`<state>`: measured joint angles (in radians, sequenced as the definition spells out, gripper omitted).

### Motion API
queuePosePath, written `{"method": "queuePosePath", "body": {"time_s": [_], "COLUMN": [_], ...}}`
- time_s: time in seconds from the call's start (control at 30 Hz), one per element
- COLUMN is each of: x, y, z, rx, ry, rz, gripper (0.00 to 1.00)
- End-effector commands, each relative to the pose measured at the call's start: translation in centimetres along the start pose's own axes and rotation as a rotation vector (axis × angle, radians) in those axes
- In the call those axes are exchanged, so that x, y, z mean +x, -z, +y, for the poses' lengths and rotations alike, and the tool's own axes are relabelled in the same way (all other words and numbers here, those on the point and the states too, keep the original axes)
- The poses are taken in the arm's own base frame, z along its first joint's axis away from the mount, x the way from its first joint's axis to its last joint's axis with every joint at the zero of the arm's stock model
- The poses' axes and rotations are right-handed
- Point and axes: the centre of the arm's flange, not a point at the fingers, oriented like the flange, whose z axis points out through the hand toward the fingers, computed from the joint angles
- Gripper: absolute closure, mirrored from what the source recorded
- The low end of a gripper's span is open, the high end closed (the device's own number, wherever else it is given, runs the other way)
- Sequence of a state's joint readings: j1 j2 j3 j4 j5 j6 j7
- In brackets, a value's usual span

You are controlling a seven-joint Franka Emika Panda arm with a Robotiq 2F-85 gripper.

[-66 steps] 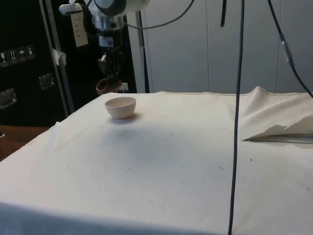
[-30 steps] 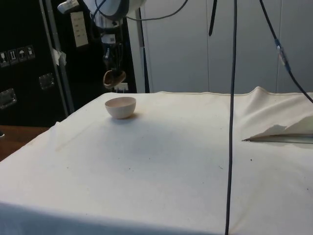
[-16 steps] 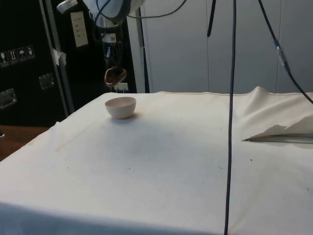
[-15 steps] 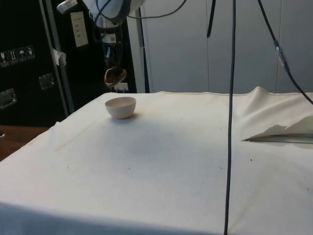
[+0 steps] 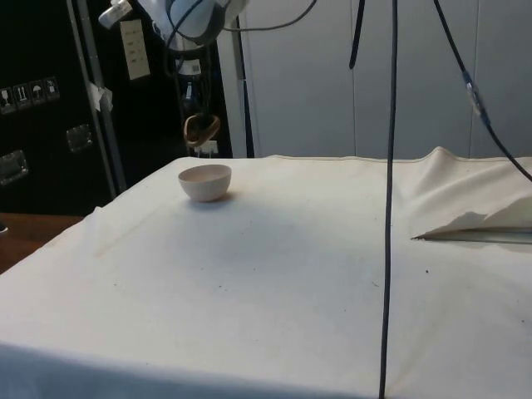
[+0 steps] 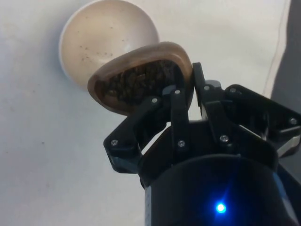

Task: Pour the coffee beans from the cup into the bowl.

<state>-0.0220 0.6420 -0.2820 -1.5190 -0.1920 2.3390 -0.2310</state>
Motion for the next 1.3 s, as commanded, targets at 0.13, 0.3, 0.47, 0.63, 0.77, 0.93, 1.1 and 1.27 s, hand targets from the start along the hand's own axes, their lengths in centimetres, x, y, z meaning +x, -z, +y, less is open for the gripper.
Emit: {"method": "queuePosePath", "body": {"time_s": [0.13,0.3,0.47,0.63,0.77,0.93,1.1,1.27], "x": [0.0,0.1,0.1,0.4,0.4,0.4,0.4,0.3], "y": [-0.1,-0.1,0.1,0.1,0.1,-0.2,-0.4,-0.6], "z": [0.2,0.1,-0.2,-0.7,-0.9,-1.0,-1.1,-1.2], "rx": [-0.05,-0.076,-0.097,-0.147,-0.167,-0.206,-0.237,-0.247], "ry": [0.015,0.021,0.025,0.024,0.025,0.03,0.034,0.036], "rz": [-0.02,-0.023,-0.02,-0.017,-0.016,-0.023,-0.029,-0.035], "gripper": [1.0,1.0,1.0,1.0,1.0,1.0,1.0,1.0]}}
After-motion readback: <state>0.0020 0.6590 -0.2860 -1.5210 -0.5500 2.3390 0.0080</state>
